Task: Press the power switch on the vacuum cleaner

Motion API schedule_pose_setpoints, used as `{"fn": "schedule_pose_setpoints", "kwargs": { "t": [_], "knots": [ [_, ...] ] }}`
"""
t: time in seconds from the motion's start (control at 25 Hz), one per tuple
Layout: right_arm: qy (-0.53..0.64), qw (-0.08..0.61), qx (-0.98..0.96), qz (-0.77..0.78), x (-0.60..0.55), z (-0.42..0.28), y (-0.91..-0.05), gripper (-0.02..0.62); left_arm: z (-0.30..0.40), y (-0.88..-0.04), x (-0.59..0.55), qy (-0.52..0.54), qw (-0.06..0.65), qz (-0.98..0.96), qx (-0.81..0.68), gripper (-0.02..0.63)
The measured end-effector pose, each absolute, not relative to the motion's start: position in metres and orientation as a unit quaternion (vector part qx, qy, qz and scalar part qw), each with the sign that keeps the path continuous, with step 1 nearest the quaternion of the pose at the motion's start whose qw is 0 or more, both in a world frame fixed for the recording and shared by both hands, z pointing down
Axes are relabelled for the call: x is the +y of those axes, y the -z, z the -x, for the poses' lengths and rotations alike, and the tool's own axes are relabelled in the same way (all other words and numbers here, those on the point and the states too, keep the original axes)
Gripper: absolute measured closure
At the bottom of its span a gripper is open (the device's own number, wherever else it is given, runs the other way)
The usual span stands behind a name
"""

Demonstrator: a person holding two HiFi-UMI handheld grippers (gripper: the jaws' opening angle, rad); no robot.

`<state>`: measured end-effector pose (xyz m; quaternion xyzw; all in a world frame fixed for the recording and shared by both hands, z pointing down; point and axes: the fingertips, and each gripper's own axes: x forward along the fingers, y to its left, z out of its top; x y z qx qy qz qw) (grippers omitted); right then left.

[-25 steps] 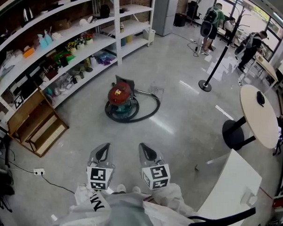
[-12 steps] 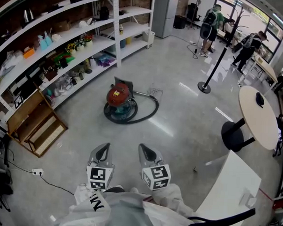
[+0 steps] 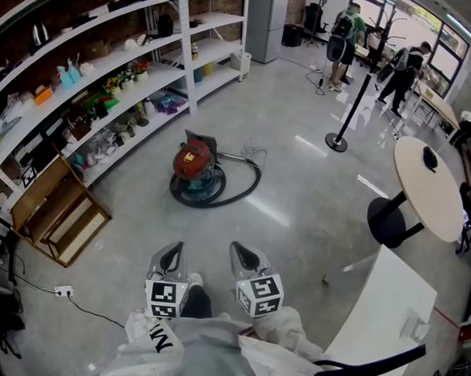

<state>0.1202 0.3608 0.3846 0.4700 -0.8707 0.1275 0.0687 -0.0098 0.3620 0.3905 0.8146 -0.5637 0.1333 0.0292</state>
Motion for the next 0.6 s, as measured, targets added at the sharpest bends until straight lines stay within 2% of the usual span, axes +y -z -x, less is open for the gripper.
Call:
{"fn": "schedule_pose_setpoints", "kwargs": {
  "t": [0.6],
  "knots": [
    [-0.133,0.093,-0.865,-0.475,0.332,-0.112,-0.398,0.595,0.011,-0.403,0.323,-0.127,0.042,-0.826,-0.548,0.606]
  ]
}}
